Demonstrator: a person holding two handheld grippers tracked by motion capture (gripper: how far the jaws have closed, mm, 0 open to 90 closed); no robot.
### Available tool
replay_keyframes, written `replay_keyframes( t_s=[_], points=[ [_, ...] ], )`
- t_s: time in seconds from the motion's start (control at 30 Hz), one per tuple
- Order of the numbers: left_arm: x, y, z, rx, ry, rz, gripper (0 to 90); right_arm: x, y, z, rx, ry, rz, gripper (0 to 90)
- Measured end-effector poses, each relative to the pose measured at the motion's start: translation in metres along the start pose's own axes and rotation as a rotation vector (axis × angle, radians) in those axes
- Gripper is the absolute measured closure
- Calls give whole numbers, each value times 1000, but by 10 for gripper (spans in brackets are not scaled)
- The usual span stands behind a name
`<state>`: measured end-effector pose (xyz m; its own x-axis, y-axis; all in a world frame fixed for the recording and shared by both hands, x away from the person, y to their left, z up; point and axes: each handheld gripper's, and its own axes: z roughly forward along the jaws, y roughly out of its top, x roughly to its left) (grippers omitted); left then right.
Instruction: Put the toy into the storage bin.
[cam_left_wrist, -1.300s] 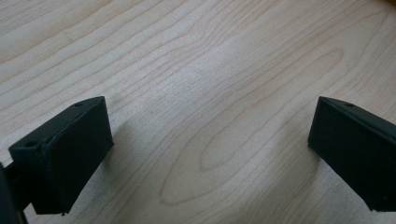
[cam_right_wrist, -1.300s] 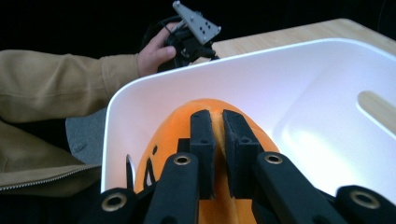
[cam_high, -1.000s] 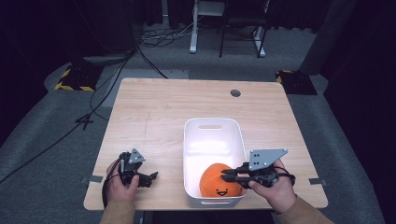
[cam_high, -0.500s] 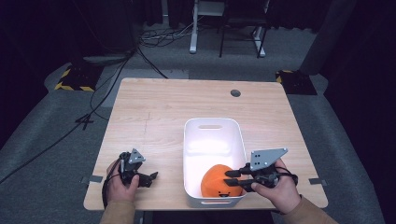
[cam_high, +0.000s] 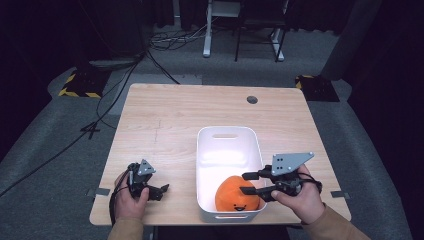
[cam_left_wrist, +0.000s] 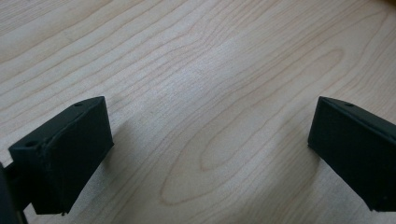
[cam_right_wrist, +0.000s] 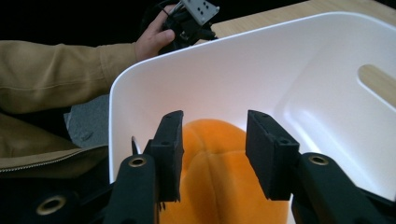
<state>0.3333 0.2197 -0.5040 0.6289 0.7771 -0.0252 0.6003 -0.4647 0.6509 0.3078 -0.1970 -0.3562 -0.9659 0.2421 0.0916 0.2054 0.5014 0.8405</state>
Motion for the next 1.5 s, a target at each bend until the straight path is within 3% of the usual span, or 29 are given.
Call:
replay_keyframes(
  t_s=[0.4, 0.8, 1.03, 1.5],
  points=[
    [2, 1, 0, -3, 3, 18, 1, -17, 12, -22, -68, -106, 27, 442],
    [4, 2, 1, 4, -21, 11, 1, -42, 14, -48, -101, -224, 72, 399],
    [4, 2, 1, 5, -19, 10, 1, -63, 4, -66, -107, -314, 105, 385],
    [6, 4, 2, -3, -2, 18, 1, -86, -22, -92, -73, -458, 172, 355]
  ],
)
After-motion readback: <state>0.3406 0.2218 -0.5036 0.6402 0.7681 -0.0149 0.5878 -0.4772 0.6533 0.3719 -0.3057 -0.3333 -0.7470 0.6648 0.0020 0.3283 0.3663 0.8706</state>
